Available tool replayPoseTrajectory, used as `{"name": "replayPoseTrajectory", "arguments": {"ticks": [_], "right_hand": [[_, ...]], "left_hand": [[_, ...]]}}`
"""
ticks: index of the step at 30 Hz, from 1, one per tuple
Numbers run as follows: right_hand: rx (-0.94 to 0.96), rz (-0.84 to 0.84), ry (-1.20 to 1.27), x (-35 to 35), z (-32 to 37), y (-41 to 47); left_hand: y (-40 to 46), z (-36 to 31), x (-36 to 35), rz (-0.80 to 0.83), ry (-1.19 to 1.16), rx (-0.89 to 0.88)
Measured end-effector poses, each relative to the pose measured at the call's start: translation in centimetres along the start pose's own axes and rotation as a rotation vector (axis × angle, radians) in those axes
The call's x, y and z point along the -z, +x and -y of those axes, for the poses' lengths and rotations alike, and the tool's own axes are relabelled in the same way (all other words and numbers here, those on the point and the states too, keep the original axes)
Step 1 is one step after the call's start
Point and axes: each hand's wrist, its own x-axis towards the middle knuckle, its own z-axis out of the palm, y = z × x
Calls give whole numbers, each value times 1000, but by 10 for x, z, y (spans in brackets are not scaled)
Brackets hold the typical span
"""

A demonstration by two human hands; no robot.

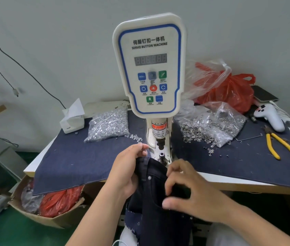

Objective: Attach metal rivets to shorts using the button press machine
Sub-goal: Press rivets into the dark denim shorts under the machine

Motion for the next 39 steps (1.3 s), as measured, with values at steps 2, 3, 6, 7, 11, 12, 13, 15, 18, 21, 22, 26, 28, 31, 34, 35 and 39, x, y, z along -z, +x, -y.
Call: {"name": "replayPoseTrajectory", "arguments": {"ticks": [2,3,6,7,11,12,13,15,18,21,22,26,28,31,34,35,39], "right_hand": [[-2,64,-146,-15,-4,-6],[-14,67,-195,-20,-6,-8],[0,89,-170,-18,-6,-11],[22,96,-120,-13,-5,-11],[45,31,346,18,9,-7],[21,31,433,26,13,-4],[-2,48,438,33,17,-1],[-62,138,244,38,22,4],[-125,282,-100,17,21,-2],[-112,284,-168,-15,18,-15],[-106,258,-153,-20,16,-16],[-58,203,-138,-17,12,-15],[-51,161,-92,-5,12,-13],[-88,123,-20,13,12,-5],[-141,146,-53,20,9,6],[-157,144,-102,21,7,8],[-121,148,-250,27,6,13]], "left_hand": [[1,-4,0,-26,-83,34],[1,-6,1,-44,-112,50],[2,-7,7,-56,-142,56],[-1,-7,10,-45,-66,27],[-14,-2,32,91,590,-286],[-16,1,36,141,706,-349],[-18,5,38,178,745,-375],[-27,12,33,201,656,-347],[-33,12,20,200,250,-198],[-35,3,11,224,-3,-108],[-36,2,10,228,-38,-99],[-34,3,10,250,-25,-142],[-32,3,22,336,234,-251],[-28,1,41,497,990,-482],[-24,2,49,643,1343,-492],[-23,3,50,673,1410,-477],[-18,6,48,599,1666,-573]]}}
